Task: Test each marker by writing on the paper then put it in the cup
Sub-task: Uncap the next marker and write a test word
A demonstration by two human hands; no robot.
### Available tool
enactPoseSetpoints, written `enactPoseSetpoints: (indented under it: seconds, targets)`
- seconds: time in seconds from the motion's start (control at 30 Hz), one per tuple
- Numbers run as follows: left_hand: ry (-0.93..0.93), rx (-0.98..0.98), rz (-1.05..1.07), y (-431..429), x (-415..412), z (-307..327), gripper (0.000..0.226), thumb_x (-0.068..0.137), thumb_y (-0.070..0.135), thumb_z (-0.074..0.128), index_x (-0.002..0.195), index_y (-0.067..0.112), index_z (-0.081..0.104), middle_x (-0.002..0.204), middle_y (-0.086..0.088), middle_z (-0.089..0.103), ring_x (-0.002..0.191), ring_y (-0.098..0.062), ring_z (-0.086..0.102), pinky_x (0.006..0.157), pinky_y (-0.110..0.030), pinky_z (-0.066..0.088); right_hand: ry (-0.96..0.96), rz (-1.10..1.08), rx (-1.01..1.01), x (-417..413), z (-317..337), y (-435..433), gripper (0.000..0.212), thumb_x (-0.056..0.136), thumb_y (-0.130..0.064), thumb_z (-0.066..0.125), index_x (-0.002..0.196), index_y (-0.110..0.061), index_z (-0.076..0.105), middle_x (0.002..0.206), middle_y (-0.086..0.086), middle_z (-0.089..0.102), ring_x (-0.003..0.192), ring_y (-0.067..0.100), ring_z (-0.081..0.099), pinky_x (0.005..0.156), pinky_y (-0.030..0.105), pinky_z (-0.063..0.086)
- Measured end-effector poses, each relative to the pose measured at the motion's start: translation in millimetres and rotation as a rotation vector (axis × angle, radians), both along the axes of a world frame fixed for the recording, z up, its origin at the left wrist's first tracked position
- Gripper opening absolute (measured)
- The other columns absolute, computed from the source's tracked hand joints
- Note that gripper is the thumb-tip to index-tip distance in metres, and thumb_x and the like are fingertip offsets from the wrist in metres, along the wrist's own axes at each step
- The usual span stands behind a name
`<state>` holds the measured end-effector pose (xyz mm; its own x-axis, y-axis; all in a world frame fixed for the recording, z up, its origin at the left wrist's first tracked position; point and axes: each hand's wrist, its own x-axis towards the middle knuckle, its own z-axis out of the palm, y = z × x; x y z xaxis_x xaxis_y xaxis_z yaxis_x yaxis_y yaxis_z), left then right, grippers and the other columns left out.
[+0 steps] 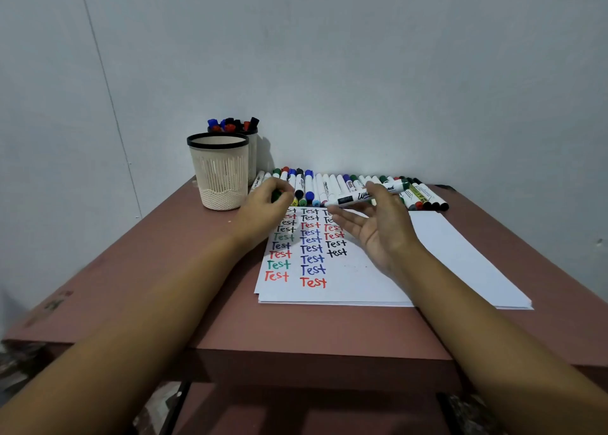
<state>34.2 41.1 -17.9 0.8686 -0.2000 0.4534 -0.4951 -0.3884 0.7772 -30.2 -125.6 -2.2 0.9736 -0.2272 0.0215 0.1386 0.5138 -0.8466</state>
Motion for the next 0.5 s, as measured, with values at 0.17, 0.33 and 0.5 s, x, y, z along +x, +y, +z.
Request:
enactPoseSetpoints:
  seconds: [0.17, 0.33, 0.5]
  targets:
    - [0.115, -0.021, 0.024, 3, 9, -3, 0.023, 0.093, 0.005, 0.041, 0.103, 0.015, 0.059, 0.102, -0.003, 0.056, 0.082, -0.012, 0.049, 0.071, -0.028, 0.041, -0.005, -0.035, -0.357, -6, -10, -3, 0.026, 0.089, 0.002, 0.054, 0.068, -0.014, 0.052, 0.064, 0.003, 0.053, 0.061, 0.016, 0.053, 0.052, 0.024, 0.044]
    - [0.144, -0.073, 0.079, 5, 15, -4, 0.030, 0.092, 0.001, 0.036, 0.106, 0.006, 0.062, 0.100, -0.014, 0.054, 0.062, -0.012, 0.047, 0.059, -0.024, 0.040, 0.024, -0.147, -0.635, -6, -23, 2, 0.027, 0.080, -0.008, 0.062, 0.062, -0.022, 0.047, 0.061, 0.002, 0.048, 0.056, 0.015, 0.043, 0.054, 0.024, 0.033]
    - [0.185, -0.048, 0.077, 8, 18, -7, 0.032, 0.092, 0.001, 0.040, 0.113, 0.013, 0.060, 0.102, -0.014, 0.052, 0.067, -0.012, 0.049, 0.066, -0.025, 0.044, 0.026, -0.205, -0.708, -6, -25, 5, 0.028, 0.078, -0.010, 0.065, 0.059, -0.019, 0.047, 0.053, -0.002, 0.047, 0.046, 0.013, 0.040, 0.049, 0.024, 0.033]
